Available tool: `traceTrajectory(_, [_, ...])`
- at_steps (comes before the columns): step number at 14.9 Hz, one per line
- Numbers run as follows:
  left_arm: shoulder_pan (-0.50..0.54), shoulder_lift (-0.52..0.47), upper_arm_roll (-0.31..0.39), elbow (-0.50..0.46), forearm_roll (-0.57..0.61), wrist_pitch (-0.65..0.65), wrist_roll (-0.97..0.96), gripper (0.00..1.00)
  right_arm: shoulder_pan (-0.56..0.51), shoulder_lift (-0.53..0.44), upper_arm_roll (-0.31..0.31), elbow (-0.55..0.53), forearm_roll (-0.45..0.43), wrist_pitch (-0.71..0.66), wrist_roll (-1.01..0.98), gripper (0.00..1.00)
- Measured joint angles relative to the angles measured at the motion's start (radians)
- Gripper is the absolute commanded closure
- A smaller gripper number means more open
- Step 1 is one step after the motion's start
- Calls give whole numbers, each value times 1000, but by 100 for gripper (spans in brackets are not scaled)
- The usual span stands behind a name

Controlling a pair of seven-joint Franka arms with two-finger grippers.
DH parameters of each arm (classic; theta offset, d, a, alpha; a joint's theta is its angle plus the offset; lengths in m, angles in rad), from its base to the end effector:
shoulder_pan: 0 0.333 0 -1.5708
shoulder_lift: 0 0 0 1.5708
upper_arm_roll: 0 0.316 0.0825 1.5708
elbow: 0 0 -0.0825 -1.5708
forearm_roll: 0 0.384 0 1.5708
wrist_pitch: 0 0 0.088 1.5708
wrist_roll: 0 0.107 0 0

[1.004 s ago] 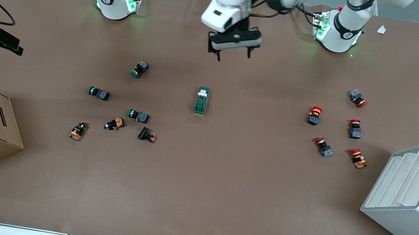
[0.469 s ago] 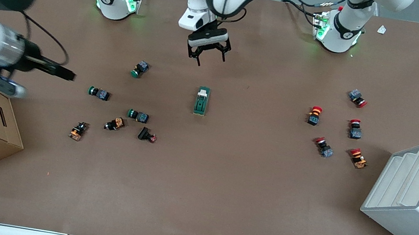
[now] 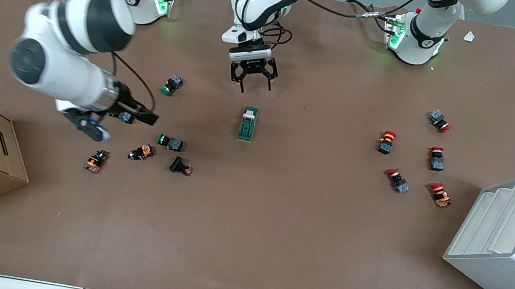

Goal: Close load switch with both arms

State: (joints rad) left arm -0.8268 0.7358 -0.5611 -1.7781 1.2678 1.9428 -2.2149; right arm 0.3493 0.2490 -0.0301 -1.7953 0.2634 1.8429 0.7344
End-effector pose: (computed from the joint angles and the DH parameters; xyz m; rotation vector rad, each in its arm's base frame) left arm 0.2014 -0.6011 0.1774 -2.8002 -0.1851 -1.0524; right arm 0.5660 0.2099 0.3971 -2.9062 0.7605 0.4428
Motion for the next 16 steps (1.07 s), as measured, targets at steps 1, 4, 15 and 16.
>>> traceTrajectory(1, [-3, 12, 0, -11, 58, 0, -36, 2, 31, 23, 0, -7, 9, 38, 43, 0])
traceTrajectory(4, [-1, 42, 6, -40, 217, 0, -136, 2, 125, 92, 1, -11, 77, 139, 141, 0])
traceTrajectory(15, [2, 133, 33, -62, 492, -3, -294, 2, 376, 214, 1, -171, 243, 601, 261, 0])
traceTrajectory(16, [1, 134, 33, -63, 496, -4, -294, 2, 387, 221, 1, -173, 248, 620, 273, 0])
